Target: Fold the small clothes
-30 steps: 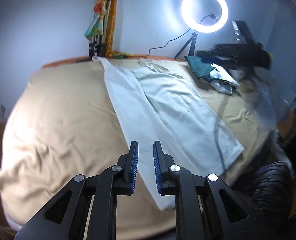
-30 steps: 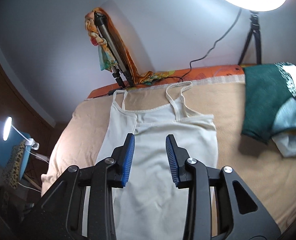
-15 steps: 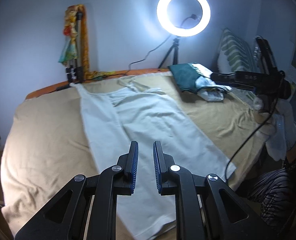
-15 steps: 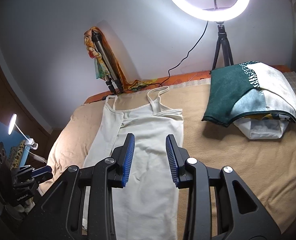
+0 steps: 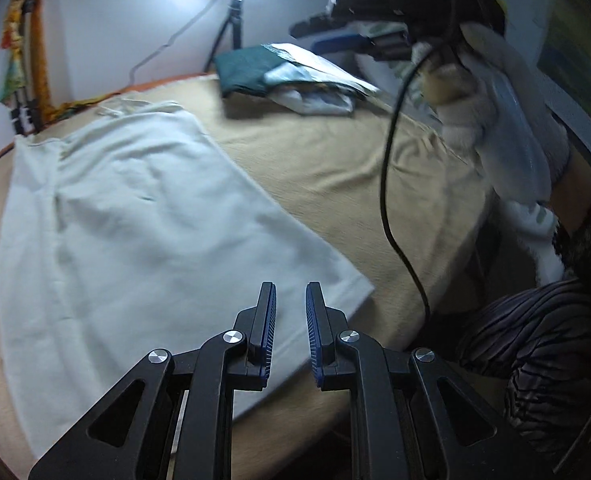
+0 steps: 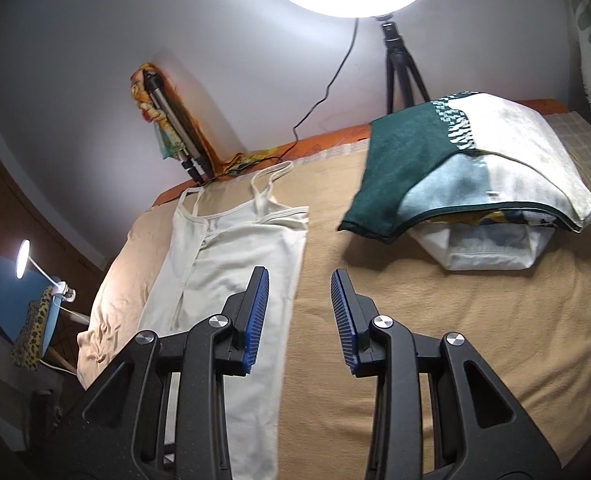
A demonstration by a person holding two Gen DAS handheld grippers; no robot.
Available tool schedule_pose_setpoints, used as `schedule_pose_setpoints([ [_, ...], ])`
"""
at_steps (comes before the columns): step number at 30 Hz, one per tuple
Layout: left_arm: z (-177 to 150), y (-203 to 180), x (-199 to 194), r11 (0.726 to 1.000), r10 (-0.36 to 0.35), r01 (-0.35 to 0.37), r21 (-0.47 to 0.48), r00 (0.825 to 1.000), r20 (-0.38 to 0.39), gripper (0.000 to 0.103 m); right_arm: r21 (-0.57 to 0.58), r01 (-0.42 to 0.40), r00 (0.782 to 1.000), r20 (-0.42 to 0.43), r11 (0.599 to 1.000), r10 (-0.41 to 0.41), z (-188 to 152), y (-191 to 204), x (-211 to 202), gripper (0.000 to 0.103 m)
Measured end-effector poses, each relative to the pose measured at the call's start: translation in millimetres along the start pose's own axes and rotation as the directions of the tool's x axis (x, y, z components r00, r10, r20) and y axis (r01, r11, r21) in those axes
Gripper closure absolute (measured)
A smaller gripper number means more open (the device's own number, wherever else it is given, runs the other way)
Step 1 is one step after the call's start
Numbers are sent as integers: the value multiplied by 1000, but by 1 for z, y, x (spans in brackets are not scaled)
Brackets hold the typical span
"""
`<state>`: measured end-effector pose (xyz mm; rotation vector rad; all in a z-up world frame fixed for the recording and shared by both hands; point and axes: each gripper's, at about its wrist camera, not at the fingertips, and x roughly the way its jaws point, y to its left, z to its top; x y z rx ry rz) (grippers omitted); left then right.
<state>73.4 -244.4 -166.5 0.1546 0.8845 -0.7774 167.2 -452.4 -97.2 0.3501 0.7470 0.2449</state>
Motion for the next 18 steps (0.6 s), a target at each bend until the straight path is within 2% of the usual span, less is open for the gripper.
schedule_pose_setpoints([
  [4, -2, -23, 18, 998, -45, 46, 30, 998, -36, 90, 5, -19, 999, -35, 1000, 19, 1, -23, 4, 69],
  [6, -2, -32, 26, 998, -41, 44, 48, 998, -56, 75, 14, -34, 998, -55, 999, 35, 2, -32, 11, 69],
  [7, -2, -34, 28, 998, -33, 36, 53, 998, -55, 59, 23, -40, 997, -61, 999, 42, 2, -35, 15, 69],
  [8, -2, -37, 29, 998, -26, 29, 56, 998, -48, 53, 32, -50, 996, -72, 998, 52, 3, -39, 20, 69],
  [13, 1, -43, 39, 995, 45, -41, 94, 998, -33, 53, 49, -83, 990, -111, 995, 88, 5, -47, 43, 69],
  [14, 1, -44, 40, 993, 61, -58, 102, 998, -28, 56, 48, -90, 989, -117, 995, 96, 5, -46, 46, 69],
  [16, 2, -44, 42, 989, 93, -91, 115, 996, -10, 75, 43, -105, 985, -132, 994, 110, 6, -44, 56, 69],
  [17, 3, -42, 42, 990, 90, -89, 112, 996, -5, 92, 41, -112, 983, -140, 993, 117, 7, -41, 62, 69],
  [18, 4, -39, 41, 993, 72, -71, 92, 997, -5, 96, 39, -122, 981, -150, 992, 127, 7, -38, 69, 69],
])
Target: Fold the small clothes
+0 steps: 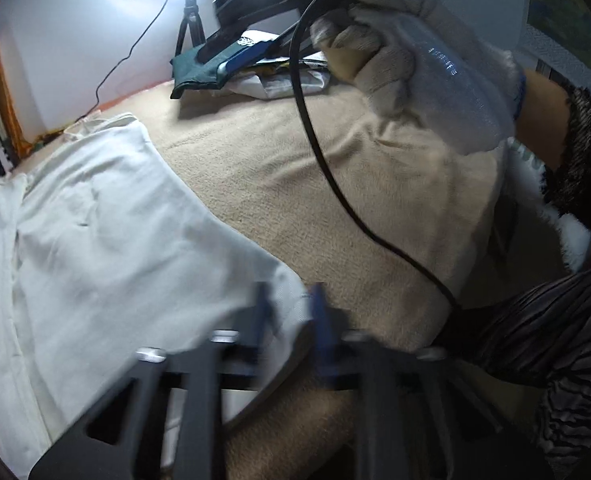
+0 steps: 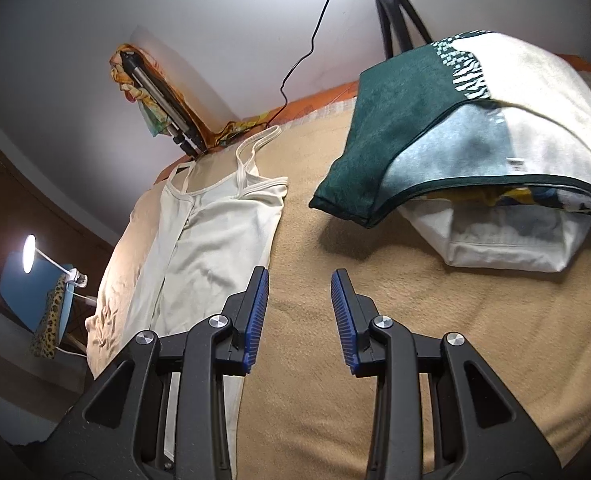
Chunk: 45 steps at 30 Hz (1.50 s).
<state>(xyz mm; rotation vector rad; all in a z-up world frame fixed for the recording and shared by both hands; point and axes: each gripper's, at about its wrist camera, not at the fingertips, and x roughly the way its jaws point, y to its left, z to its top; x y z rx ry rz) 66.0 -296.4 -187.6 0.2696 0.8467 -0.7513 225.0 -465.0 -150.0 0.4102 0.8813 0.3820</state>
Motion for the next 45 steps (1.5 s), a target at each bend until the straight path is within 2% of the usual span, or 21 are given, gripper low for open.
schedule_pose_setpoints([
  [4, 1, 15, -4, 995, -58, 59, -80, 998, 13, 99, -16, -43, 998, -49, 999, 42, 6, 13, 31, 69],
  [8, 1, 16, -16, 992, -65, 69, -106, 997, 42, 99, -39, -14, 996, -89, 999, 10, 17, 26, 66, 69],
  [14, 0, 24, -26, 985, -72, 82, -155, 995, 67, 99, 63, -4, 997, -71, 998, 9, 43, 21, 115, 69],
  [17, -1, 28, -31, 979, -82, 95, -182, 994, 75, 99, 66, 29, 997, -77, 997, -24, 51, 22, 136, 69],
  [21, -4, 34, -35, 971, -97, 113, -211, 992, 83, 99, 77, 22, 998, -67, 997, -17, 61, 20, 149, 69],
  [22, -5, 35, -35, 969, -100, 116, -217, 991, 86, 99, 82, 23, 998, -66, 996, -18, 63, 19, 151, 72],
  [23, -7, 36, -37, 968, -100, 118, -221, 991, 87, 99, 83, 24, 998, -67, 996, -19, 65, 19, 152, 83],
  [25, -8, 40, -38, 964, -103, 122, -236, 990, 94, 99, 72, 35, 997, -78, 997, -29, 67, 22, 155, 96],
  [26, -9, 45, -38, 961, -105, 126, -245, 990, 98, 99, 58, 49, 996, -74, 997, -45, 68, 26, 154, 97],
  [35, -28, 69, -64, 918, -118, 169, -358, 980, 158, 99, -74, 171, 983, -57, 983, -175, 81, 84, 140, 98],
  [40, -46, 90, -83, 880, -114, 192, -434, 974, 198, 99, -155, 189, 978, -53, 970, -200, 82, 131, 146, 98],
  [45, -59, 102, -91, 855, -87, 179, -486, 975, 205, 99, -212, 189, 975, -73, 959, -208, 81, 174, 172, 99],
])
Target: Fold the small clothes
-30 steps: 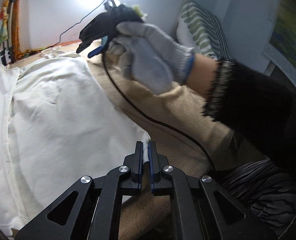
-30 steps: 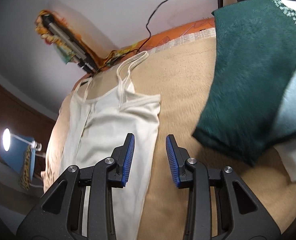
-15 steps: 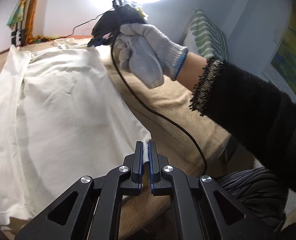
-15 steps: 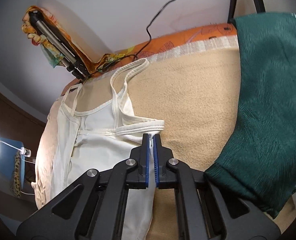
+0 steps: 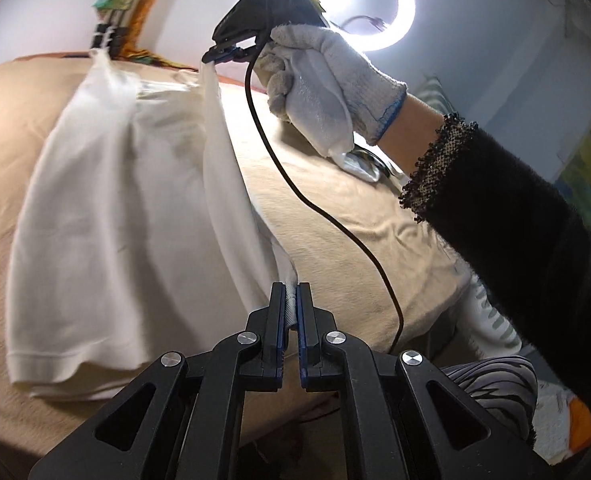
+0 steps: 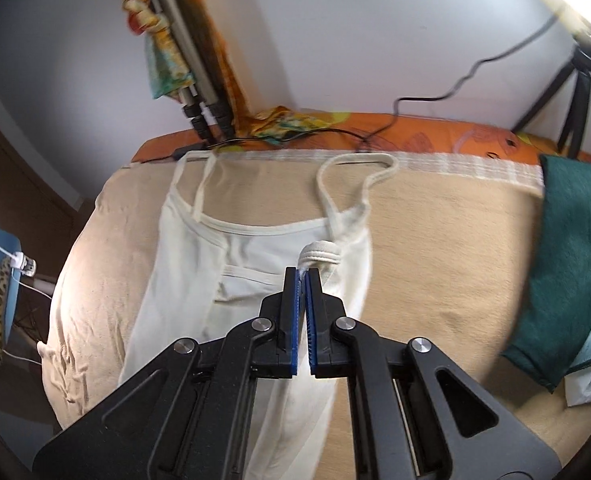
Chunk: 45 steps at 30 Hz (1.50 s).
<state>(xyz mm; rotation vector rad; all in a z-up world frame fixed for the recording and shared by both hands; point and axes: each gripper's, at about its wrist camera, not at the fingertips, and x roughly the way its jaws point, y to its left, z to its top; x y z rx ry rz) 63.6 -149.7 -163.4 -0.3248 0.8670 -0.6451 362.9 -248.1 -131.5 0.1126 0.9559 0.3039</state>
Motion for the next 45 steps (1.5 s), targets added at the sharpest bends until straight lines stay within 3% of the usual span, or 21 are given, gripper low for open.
schedule_pose_setpoints([
  [7, -4, 26, -2, 997, 28, -28, -75, 1000, -10, 99, -57, 41, 997, -58, 998, -44, 3, 42, 43, 99],
  [16, -5, 34, 3, 994, 51, -56, -93, 997, -56, 99, -71, 61, 989, -132, 996, -70, -4, 49, 87, 98],
  [18, -3, 31, -1, 995, 57, -62, -83, 996, -63, 94, -52, 30, 991, -131, 998, -36, -5, 47, 84, 94],
  [22, -3, 23, -14, 998, 39, -41, -45, 997, -60, 93, 1, -40, 995, -96, 999, 39, -7, 39, 48, 70],
  [25, -4, 22, -38, 999, 37, -37, -17, 999, -37, 84, 12, -53, 998, -46, 999, 53, -17, 33, 0, 70],
  [29, 0, 36, -71, 997, 67, -67, -35, 998, -6, 83, 56, -60, 998, -1, 997, 60, -58, 22, -67, 70],
  [34, 5, 65, -94, 986, 142, -143, -83, 990, -15, 74, 86, -52, 998, -33, 995, 55, -151, 20, -121, 70],
  [39, 2, 86, -89, 976, 132, -143, -166, 988, -77, 71, 177, -100, 987, -109, 979, 120, -231, 13, -126, 70],
  [45, -9, 102, -67, 959, 99, -140, -248, 980, -171, 70, 246, -147, 966, -172, 958, 192, -277, 4, -111, 64],
])
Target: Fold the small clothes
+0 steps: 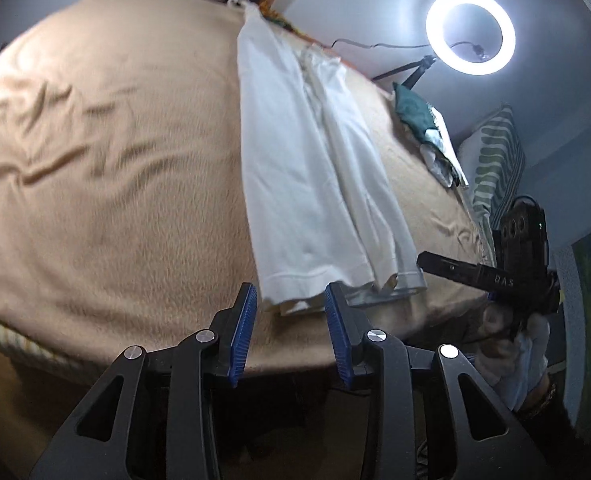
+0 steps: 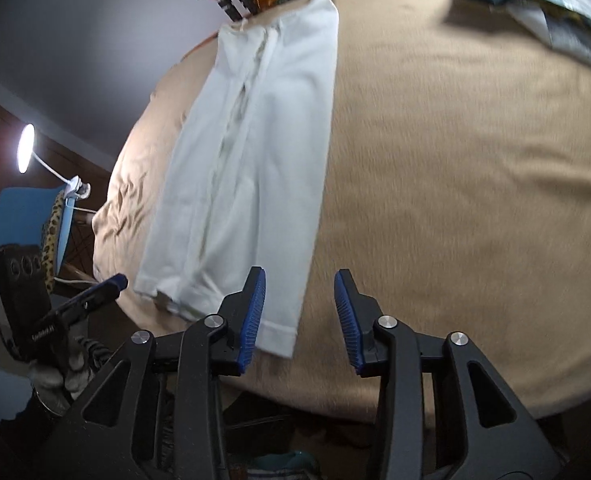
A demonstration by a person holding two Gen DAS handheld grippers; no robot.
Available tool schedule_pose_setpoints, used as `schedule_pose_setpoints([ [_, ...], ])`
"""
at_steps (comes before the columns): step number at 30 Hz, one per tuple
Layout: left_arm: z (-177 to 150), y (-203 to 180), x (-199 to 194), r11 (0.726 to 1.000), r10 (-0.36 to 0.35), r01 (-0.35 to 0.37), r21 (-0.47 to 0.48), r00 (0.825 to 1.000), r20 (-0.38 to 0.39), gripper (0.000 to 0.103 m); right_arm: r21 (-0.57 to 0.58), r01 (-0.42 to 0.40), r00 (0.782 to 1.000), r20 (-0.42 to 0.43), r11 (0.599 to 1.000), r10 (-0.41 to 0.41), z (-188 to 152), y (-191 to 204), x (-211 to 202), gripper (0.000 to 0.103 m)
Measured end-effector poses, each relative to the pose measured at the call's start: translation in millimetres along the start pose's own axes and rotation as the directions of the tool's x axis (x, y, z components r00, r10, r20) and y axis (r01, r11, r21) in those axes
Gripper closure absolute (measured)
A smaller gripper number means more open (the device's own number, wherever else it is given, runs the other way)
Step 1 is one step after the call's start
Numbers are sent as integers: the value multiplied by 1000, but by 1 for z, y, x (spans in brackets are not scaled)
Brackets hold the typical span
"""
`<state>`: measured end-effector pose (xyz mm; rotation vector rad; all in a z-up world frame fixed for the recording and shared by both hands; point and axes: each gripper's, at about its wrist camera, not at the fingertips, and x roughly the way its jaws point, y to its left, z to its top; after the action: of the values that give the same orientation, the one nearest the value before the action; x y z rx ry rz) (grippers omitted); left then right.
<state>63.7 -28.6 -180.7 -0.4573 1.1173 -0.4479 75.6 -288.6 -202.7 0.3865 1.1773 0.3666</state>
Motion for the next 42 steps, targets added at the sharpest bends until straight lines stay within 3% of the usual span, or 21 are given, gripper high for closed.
schedule_pose_setpoints([
  [5, -1, 10, 11, 995, -55, 52, -86, 998, -29, 70, 28, -113, 994, -3, 993, 113, -8, -9, -3, 64],
  [9, 0, 11, 11, 993, -84, 83, -84, 996, -18, 73, 8, -154, 987, -39, 988, 154, -15, -6, 5, 65],
  [10, 0, 11, 13, 993, -89, 87, -82, 996, -18, 74, -1, -157, 987, -43, 988, 156, -16, -4, 7, 68],
  [11, 0, 11, 14, 993, -91, 89, -79, 996, -14, 81, -8, -158, 986, -48, 987, 157, -16, -2, 9, 76],
  [12, 1, 11, 15, 993, -92, 90, -78, 996, -17, 98, -4, -171, 983, -61, 985, 171, -15, -2, 12, 82],
  [13, 2, 11, 17, 992, -97, 94, -83, 995, -21, 101, 6, -181, 981, -70, 983, 181, -15, -2, 15, 94],
  [18, 2, 10, 6, 993, -97, 98, -62, 995, 21, 100, 9, -195, 980, -49, 981, 195, -19, -5, 7, 97],
  [23, -4, 5, -10, 993, -113, 114, -36, 993, 44, 99, 29, -259, 966, -5, 965, 260, -24, -9, -15, 97],
  [27, -3, 12, 8, 996, -71, 71, -49, 997, 1, 100, 51, -201, 976, -70, 978, 204, -26, -18, 6, 98],
  [32, -2, 11, 7, 997, -69, 70, -45, 998, 9, 100, 39, -217, 974, -60, 975, 219, -20, -17, -1, 98],
  [42, 35, -9, -14, 994, -111, 111, 3, 989, 100, 100, 57, -301, 954, 19, 952, 300, 1, -18, -22, 98],
])
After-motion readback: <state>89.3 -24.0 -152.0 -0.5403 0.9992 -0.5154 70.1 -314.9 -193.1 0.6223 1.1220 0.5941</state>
